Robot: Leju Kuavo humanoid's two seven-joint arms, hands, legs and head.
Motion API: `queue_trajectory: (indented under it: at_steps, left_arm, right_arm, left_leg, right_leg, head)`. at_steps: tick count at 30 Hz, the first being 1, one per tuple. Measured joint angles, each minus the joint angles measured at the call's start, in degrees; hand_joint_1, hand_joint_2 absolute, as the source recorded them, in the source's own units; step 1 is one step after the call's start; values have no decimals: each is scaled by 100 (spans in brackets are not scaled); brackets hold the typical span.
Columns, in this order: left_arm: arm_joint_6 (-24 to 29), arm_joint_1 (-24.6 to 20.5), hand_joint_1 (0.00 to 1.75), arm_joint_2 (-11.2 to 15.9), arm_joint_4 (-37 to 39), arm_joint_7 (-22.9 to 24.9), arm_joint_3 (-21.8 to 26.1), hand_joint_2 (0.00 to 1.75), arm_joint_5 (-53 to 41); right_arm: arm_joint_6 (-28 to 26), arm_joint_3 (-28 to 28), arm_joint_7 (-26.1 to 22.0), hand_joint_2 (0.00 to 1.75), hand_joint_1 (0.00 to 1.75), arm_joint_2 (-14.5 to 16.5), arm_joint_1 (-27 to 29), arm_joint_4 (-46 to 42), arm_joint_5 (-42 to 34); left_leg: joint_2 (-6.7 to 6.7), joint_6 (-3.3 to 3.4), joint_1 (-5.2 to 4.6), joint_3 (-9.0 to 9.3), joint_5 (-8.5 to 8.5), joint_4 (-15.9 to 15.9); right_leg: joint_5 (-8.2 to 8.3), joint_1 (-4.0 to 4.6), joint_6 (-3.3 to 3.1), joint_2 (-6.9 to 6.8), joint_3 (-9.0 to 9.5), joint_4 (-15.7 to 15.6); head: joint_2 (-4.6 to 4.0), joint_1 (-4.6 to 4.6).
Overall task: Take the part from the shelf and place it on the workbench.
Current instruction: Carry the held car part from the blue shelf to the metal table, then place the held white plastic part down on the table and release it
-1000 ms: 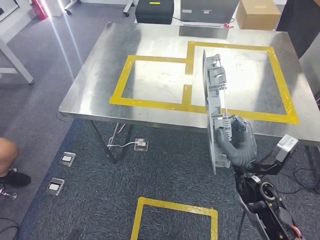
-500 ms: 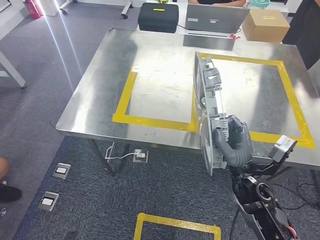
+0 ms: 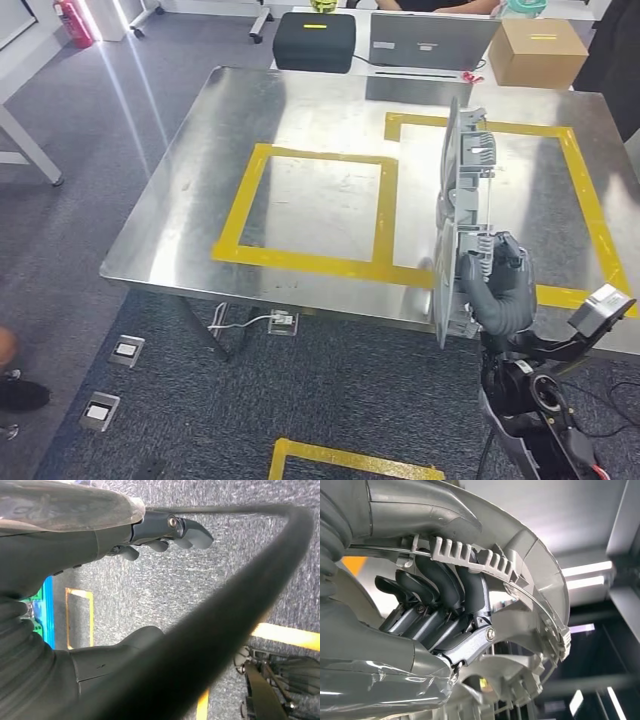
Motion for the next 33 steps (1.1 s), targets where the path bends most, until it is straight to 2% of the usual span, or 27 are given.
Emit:
queue_trajectory:
  at_steps: [8,11,19,23,29,33]
  left_arm:
    - [4,-5,0,3,0,-4,-80,175,40]
    - [4,-5,0,3,0,-19,-95,175,48]
    - [1,-22,0,3,0,-101,-160,175,95]
    - [-12,-26,0,5,0,-102,-169,175,106]
    - [-34,-44,0,9,-1,-107,-210,175,113]
    - [-46,-53,0,13,0,-126,-249,175,104]
  right_arm:
    - [-452,-156,-249,175,175,1,-157,-2,16]
    - [-705,-181,-242,175,175,1,-282,36,352]
    - [-1629,62,566,175,175,95,-1075,373,2697]
    - [-1783,248,858,175,175,158,-1348,569,3326]
    - [-1930,727,1622,175,175,335,-1906,1220,4946]
    - [-1758,1103,2308,175,175,531,-2368,1885,6037]
  left_leg:
    - [0,-51,0,6,18,-48]
    - [-1,-67,-2,3,21,-51]
    - [-2,-83,-18,1,29,-52]
    - [-3,-82,-29,0,29,-52]
    - [-5,-82,-32,-3,30,-52]
    - [-6,-82,-31,-6,31,-52]
  right_leg:
    - [-5,1,-42,-2,-11,0]
    - [-1,0,-47,-5,-11,0]
    - [11,-17,-55,-10,-9,0]
    - [13,-24,-53,-12,-7,0]
    - [13,-26,-53,-15,-10,0]
    - [14,-25,-53,-18,-10,1]
  head:
    - [0,-90]
    - [0,-102]
    - [0,-101]
    - [0,-108]
    - [0,-113]
    - [0,-120]
